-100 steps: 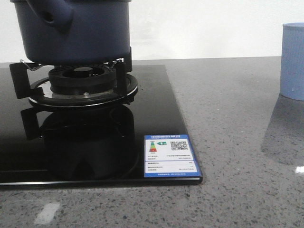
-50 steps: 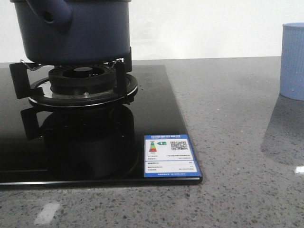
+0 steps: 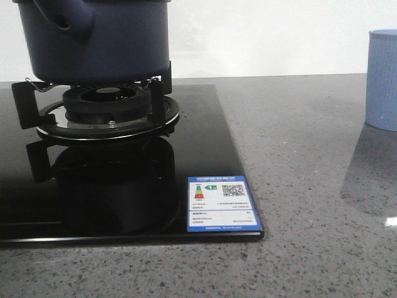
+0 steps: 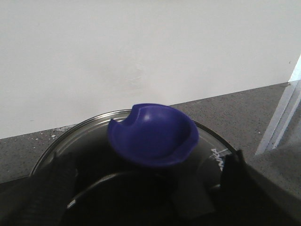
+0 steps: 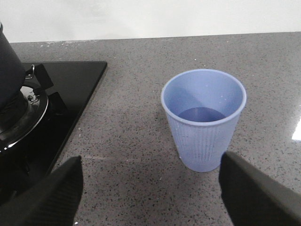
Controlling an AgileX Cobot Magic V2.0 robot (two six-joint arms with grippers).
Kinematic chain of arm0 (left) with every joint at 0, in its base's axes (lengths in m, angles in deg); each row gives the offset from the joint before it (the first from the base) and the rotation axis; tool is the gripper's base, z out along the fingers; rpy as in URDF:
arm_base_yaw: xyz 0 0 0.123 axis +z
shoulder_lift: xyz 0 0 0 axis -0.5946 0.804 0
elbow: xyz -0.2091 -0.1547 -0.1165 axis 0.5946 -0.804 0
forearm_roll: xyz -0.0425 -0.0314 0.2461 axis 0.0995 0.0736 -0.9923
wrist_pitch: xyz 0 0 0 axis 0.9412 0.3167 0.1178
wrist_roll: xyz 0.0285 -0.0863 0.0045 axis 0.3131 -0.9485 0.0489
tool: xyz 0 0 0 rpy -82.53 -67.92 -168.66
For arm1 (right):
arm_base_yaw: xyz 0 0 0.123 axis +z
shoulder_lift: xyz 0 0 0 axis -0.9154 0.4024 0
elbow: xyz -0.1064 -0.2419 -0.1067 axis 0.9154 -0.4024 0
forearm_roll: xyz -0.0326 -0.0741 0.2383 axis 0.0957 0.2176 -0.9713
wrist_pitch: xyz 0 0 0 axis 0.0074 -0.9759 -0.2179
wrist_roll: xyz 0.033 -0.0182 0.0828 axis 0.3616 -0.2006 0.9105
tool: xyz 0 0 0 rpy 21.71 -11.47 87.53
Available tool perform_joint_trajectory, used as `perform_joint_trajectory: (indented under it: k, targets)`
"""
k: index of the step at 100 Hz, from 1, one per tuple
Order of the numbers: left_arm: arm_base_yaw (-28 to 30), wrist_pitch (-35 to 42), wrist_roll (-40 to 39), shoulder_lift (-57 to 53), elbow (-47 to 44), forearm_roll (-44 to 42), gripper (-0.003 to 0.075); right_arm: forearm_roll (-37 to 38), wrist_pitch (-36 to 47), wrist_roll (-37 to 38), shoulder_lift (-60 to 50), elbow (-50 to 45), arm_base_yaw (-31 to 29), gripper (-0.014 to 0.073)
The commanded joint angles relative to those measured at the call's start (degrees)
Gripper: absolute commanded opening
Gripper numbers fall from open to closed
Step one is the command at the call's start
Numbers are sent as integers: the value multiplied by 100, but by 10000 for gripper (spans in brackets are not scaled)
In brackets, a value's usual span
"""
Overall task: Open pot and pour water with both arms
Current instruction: 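Grasp the blue lid knob with the left gripper and lift the lid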
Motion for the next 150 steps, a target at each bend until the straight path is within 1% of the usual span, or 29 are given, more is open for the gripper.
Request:
perform_joint_trajectory:
  k: [1, 24, 58, 69, 85, 100, 120, 130, 150]
  targets:
    - [-40, 440, 1, 162, 415, -50, 578, 34, 373, -69, 32, 217, 0, 538]
    - [-40, 458, 1, 642, 796, -195, 578, 34, 360, -69, 32, 217, 0, 538]
    - [-40, 637, 1, 860, 835, -256, 573, 34, 360, -69, 32, 217, 0, 538]
    - [-40, 637, 1, 860, 835, -256, 530, 34, 360, -69, 32, 217, 0, 538]
    - [-40, 705, 1, 860, 835, -262, 405, 34, 360, -69, 32, 217, 0, 538]
    - [-40, 741, 1, 860, 835, -262, 347, 34, 360, -69, 32, 217, 0, 538]
    - [-40, 756, 1, 739, 885, -262, 341, 102, 360, -69, 32, 217, 0, 538]
    - [-40, 962, 1, 528, 885, -272, 341, 204, 360, -69, 32, 206, 0, 538]
    - [149, 1071, 1, -10, 885, -383, 341, 423, 479, -69, 32, -179, 0, 538]
